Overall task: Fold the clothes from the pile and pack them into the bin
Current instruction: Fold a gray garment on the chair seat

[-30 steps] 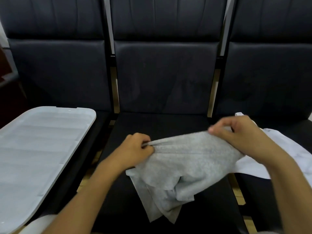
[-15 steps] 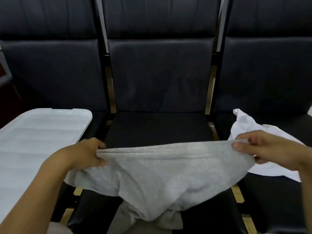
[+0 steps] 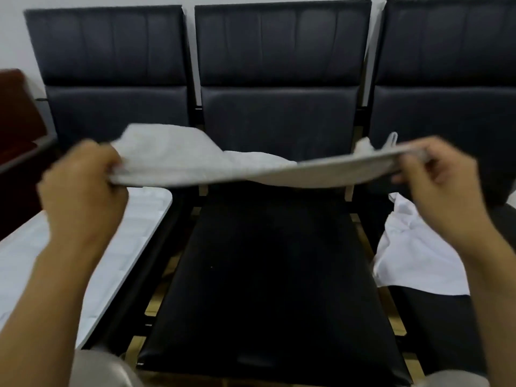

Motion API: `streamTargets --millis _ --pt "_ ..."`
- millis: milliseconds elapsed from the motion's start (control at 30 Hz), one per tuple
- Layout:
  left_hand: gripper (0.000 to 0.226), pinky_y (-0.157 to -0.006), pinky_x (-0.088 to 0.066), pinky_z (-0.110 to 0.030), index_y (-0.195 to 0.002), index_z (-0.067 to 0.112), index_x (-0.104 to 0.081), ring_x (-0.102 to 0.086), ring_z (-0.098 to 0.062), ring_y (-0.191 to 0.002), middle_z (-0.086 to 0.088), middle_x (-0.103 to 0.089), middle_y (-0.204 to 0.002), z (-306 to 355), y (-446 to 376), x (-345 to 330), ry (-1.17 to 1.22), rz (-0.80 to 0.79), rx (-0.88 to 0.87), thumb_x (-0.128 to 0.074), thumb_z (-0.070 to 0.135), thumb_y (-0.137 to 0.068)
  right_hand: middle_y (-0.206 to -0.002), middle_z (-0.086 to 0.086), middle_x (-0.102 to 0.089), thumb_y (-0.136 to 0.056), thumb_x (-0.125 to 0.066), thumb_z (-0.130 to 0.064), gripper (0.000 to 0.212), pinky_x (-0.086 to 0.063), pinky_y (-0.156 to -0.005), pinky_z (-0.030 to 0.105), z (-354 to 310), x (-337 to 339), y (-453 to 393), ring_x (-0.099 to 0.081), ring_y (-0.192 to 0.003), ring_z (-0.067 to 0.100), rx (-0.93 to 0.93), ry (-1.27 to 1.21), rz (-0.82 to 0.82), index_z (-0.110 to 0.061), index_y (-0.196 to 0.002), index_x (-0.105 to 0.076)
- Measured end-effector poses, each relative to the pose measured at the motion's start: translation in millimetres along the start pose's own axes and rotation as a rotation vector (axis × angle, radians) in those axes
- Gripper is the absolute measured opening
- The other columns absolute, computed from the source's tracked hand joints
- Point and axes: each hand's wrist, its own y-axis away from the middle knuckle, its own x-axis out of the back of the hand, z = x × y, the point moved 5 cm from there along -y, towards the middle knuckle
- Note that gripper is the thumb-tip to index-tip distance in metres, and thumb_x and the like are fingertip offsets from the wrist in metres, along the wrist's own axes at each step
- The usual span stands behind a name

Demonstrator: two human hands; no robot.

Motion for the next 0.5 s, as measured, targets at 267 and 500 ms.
streamTargets --millis 267,500 --pt "0.063 -0.094 -0.050 -0.027 -0.125 0.030 -0.050 -0.058 -0.017 -0.107 0.002 -0.053 -0.124 -51 136 -81 -0.402 -1.716 0.146 -0.082 0.044 -0.073 -0.110 -0.008 -0.071 -0.091 -0.068 -0.038 0.027 -0.058 -0.090 0.031 72 -59 127 -0.068 -0.100 0.003 -0.831 0.079 -1.265 -0.032 -0.117 -0.065" --pt "0.036 -0.100 -0.044 -0.027 -0.131 0.036 -0.044 -0.055 -0.013 -0.112 0.002 -0.049 -0.132 6 129 -153 -0.170 -1.569 -0.025 -0.048 0.052 -0.098 -0.111 -0.003 -0.059 -0.096 -0.055 -0.048 0.040 -0.059 -0.076 0.029 163 -59 135 -0.064 -0.097 0.019 -0.999 0.381 -0.933 -0.022 -0.127 -0.053"
